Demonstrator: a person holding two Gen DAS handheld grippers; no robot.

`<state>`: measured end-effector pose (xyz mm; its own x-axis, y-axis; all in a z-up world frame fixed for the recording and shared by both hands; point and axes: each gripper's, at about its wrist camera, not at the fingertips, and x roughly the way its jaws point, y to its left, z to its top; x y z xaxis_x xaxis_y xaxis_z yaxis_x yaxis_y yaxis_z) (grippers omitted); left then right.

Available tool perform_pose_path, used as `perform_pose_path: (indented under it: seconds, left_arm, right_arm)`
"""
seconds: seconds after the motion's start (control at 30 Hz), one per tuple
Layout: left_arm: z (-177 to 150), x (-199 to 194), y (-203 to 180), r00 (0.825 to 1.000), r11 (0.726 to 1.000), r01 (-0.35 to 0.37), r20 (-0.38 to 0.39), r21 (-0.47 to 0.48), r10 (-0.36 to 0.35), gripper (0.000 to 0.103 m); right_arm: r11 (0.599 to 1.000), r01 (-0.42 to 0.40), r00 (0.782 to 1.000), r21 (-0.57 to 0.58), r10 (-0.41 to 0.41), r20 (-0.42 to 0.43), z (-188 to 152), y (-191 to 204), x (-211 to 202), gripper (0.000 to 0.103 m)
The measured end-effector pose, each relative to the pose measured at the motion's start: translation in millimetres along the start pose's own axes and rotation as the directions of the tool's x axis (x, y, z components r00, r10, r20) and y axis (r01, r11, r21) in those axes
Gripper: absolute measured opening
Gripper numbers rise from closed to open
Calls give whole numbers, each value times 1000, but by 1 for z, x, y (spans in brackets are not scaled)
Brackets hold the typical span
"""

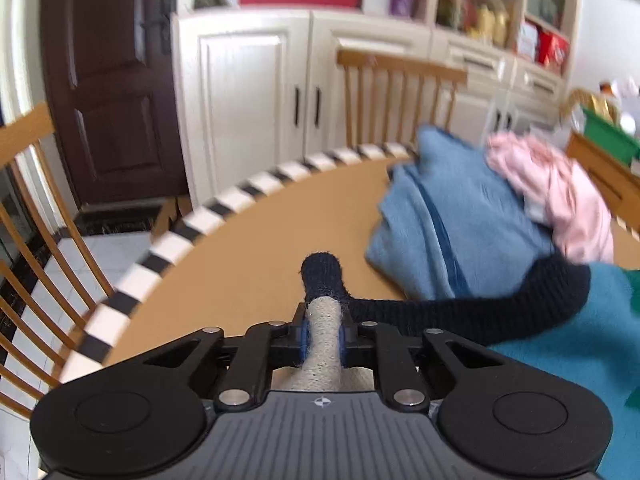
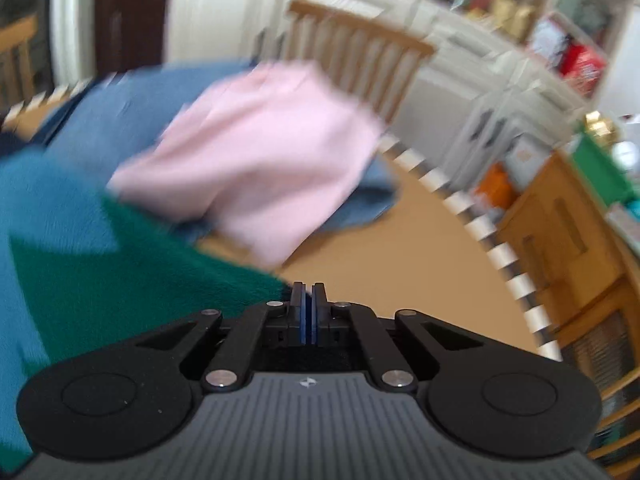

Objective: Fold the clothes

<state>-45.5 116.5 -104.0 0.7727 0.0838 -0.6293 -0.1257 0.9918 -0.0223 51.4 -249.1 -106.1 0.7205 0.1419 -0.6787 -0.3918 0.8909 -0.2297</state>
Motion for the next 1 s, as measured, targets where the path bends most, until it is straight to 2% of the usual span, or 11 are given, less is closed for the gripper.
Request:
perform_pose_path:
  seconds: [0.1,0.17,0.3,0.37,0.43,0.5,0.57,0.63,0.83,0.93,1.0]
  left_arm:
    - [3,13,-4,999,999,-37,-11,3,37,13]
    - [2,20,-7,997,998,-65,-33,5,65,15]
    - [7,28,-14,991,990,-126,-45,68,129,36]
    - [16,21,-7,991,991,-121,-53,54,124,41]
    - [25,0,7,996,996,-88,-33,-4,88,46]
    - [28,-38,20,998,998,-60,5,-38,60,63]
    - [23,-82,30,999,998,-44,28,-46,45,75]
    - [7,-129,37,1000,999,-14,27,-52,16,81]
    - [-73,-248,53,989,980,100,-87,-172,-116,82]
    - [-131,-281,55,971,961,129,-166,-245,-173,82]
    - [-162,-292,50,964,959,106,-210,-262,-164,81]
  right_arm:
    - [993,115,992,9,-115,45,17,-5,10,0]
    - [989,125,992,83,-125,-9,22,-11,27,0]
    - [994,106,992,11,-105,-76,11,6,37,4]
    - [997,82,995,15,-81,-53,5,9,17,13]
    - [998,46,999,38,-47,5,-2,8,-20,41]
    - [999,13,998,53,-16,57,-14,5,-64,45]
    - [995,-38,997,90,32,67,-35,0,-105,52]
    - [987,-79,996,140,71,62,-61,-6,-141,61]
    - [948,-135,987,289,156,-49,-166,-5,-215,64]
    - [927,-158,974,340,203,-100,-210,-1,-235,64]
    - [914,-158,967,375,220,-128,-231,-1,-243,65]
